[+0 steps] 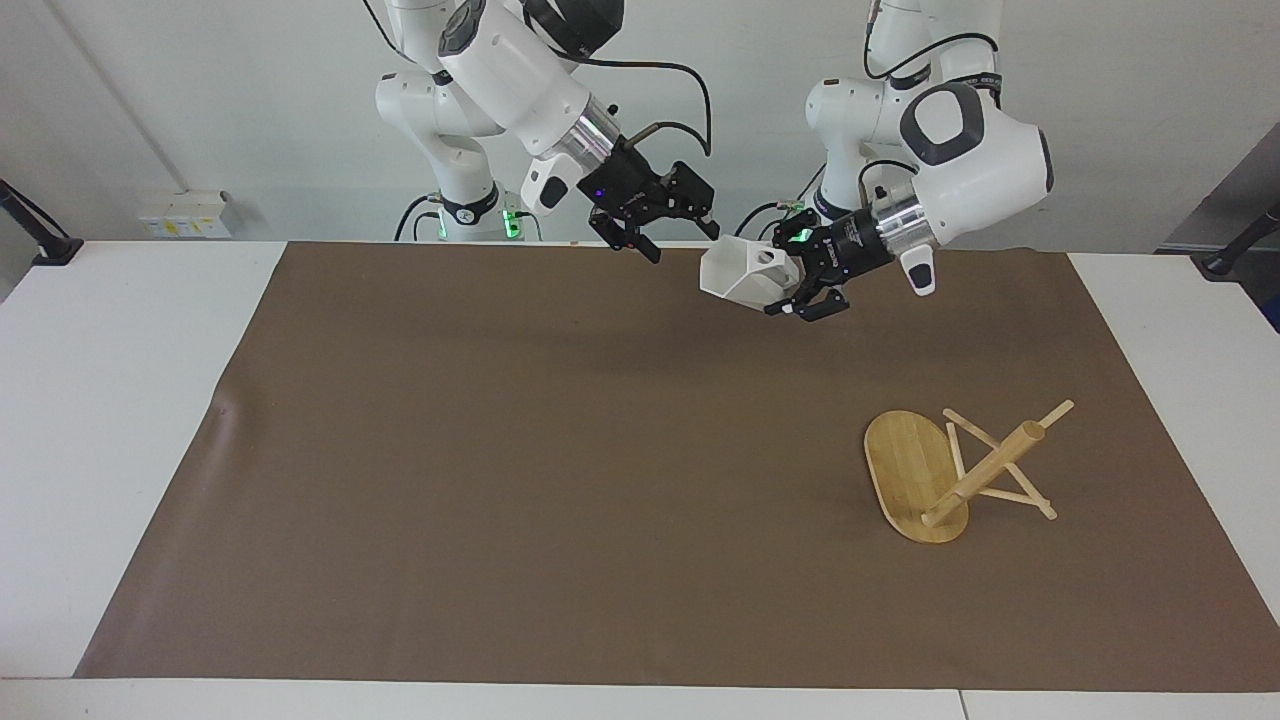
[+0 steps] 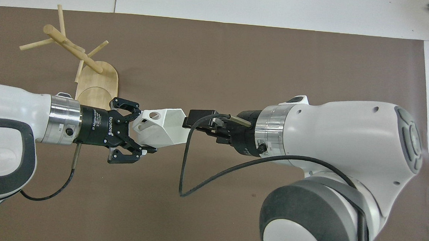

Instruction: Hang cup on rack

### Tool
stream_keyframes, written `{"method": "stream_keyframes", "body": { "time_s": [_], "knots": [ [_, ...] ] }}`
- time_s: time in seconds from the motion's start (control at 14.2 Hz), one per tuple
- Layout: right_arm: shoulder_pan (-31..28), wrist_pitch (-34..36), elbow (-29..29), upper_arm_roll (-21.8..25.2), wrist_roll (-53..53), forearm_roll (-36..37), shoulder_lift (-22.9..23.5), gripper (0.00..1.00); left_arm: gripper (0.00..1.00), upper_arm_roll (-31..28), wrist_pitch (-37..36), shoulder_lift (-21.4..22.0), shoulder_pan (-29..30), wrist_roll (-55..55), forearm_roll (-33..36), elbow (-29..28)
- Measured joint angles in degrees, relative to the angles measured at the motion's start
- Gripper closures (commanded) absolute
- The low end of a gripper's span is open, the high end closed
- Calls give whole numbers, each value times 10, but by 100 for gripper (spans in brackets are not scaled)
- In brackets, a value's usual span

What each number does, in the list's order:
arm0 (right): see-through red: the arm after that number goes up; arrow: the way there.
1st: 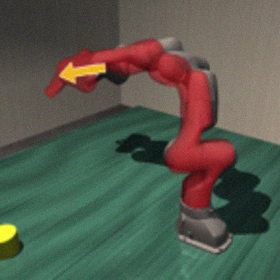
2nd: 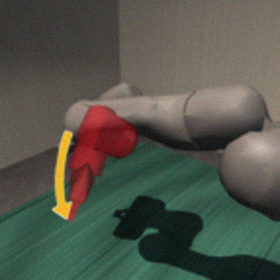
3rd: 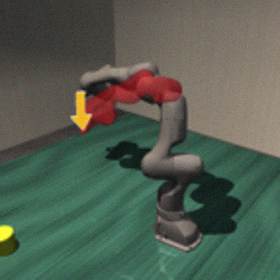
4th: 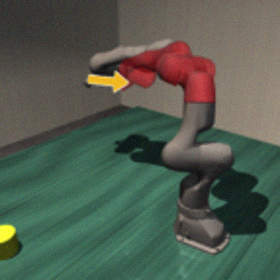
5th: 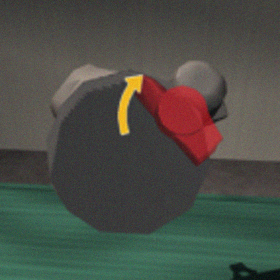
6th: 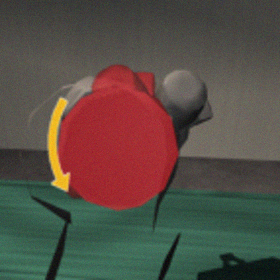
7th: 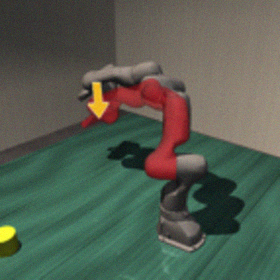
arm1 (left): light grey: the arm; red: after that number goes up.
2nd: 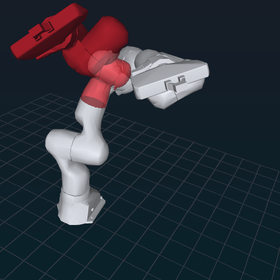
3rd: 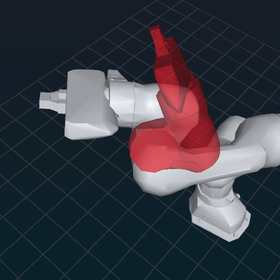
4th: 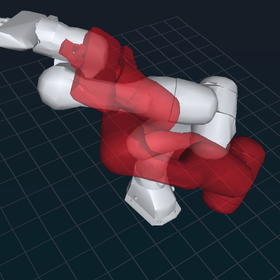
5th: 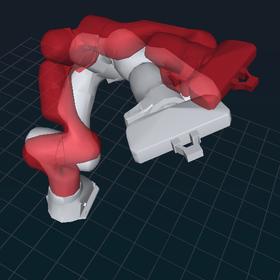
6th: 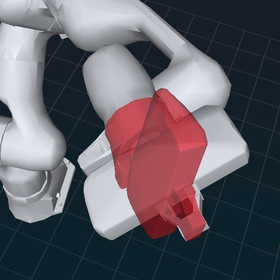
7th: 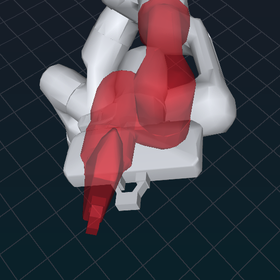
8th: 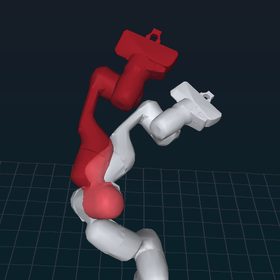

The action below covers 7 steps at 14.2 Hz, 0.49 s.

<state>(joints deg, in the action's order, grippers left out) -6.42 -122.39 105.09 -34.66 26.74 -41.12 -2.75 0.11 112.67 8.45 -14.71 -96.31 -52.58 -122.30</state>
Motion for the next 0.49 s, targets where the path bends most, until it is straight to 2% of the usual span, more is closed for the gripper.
{"method": "stream_keyframes", "body": {
  "time_s": [0.35, 0.49],
  "knots": [
    [0, -1, 0, 0, -18, 0, 0, 0, 100, -3, 11, 0, 41, -72, 66, -10],
    [0, -1, 0, 2, -39, 0, 0, 0, 100, -3, 32, 0, 55, -94, 73, -19]
  ]
}}
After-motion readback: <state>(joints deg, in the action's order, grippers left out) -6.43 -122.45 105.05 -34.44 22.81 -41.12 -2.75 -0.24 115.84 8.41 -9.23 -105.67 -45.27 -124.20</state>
